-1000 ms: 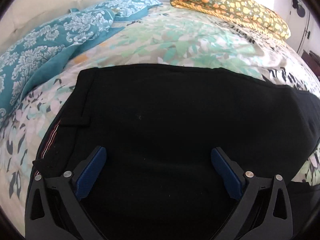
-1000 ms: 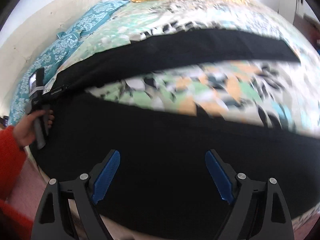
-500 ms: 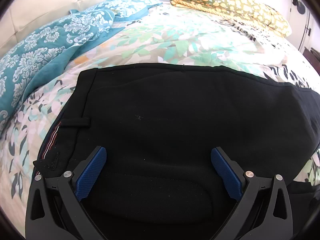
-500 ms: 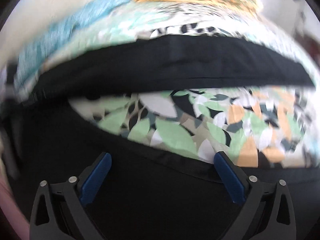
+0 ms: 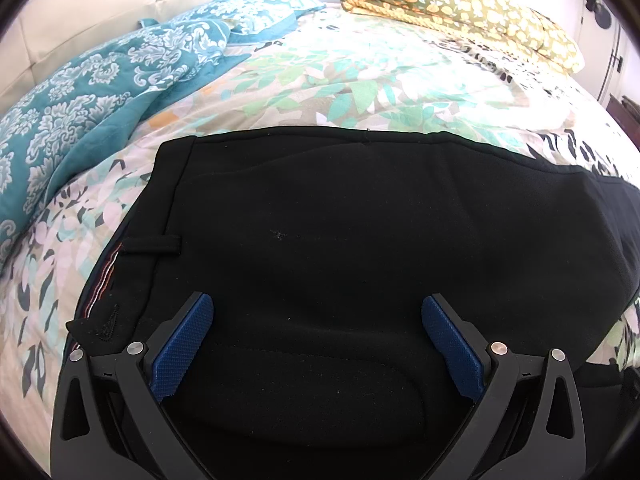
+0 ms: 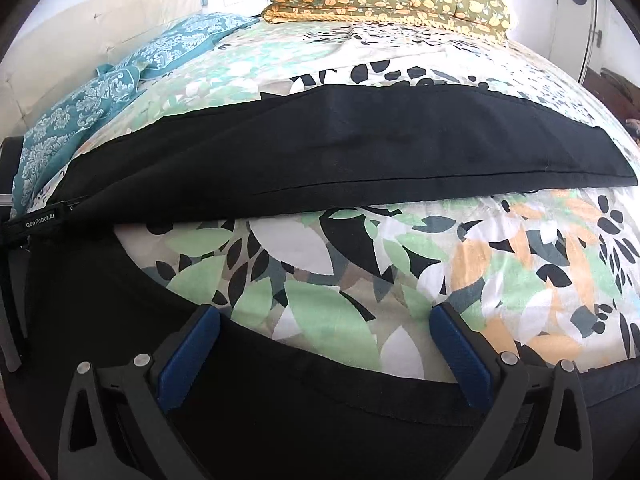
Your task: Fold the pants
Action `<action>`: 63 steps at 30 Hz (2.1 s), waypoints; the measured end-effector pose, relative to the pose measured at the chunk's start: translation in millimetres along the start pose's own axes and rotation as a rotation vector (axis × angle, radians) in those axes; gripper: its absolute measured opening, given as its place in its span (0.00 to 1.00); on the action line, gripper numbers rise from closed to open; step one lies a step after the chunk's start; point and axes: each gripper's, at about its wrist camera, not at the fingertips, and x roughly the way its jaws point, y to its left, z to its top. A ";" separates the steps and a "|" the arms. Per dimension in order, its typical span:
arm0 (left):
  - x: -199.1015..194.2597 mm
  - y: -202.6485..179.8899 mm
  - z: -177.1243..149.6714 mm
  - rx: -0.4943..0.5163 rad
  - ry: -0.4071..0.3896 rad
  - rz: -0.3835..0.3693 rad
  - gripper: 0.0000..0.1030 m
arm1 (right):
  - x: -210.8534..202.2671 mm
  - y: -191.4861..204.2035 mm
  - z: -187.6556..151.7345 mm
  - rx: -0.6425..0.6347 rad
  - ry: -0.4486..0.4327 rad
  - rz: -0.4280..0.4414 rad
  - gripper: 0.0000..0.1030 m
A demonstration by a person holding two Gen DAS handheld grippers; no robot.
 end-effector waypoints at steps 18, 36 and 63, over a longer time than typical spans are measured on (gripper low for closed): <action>-0.1 0.0 0.0 -0.001 0.000 0.000 1.00 | -4.7 1.1 0.5 -0.006 0.015 -0.014 1.00; 0.0 -0.2 0.0 -0.001 0.000 0.000 1.00 | -4.8 1.0 0.7 -0.006 0.015 -0.014 1.00; -0.1 -0.1 -0.1 -0.001 0.000 0.000 1.00 | -4.8 1.2 0.7 -0.006 0.015 -0.014 1.00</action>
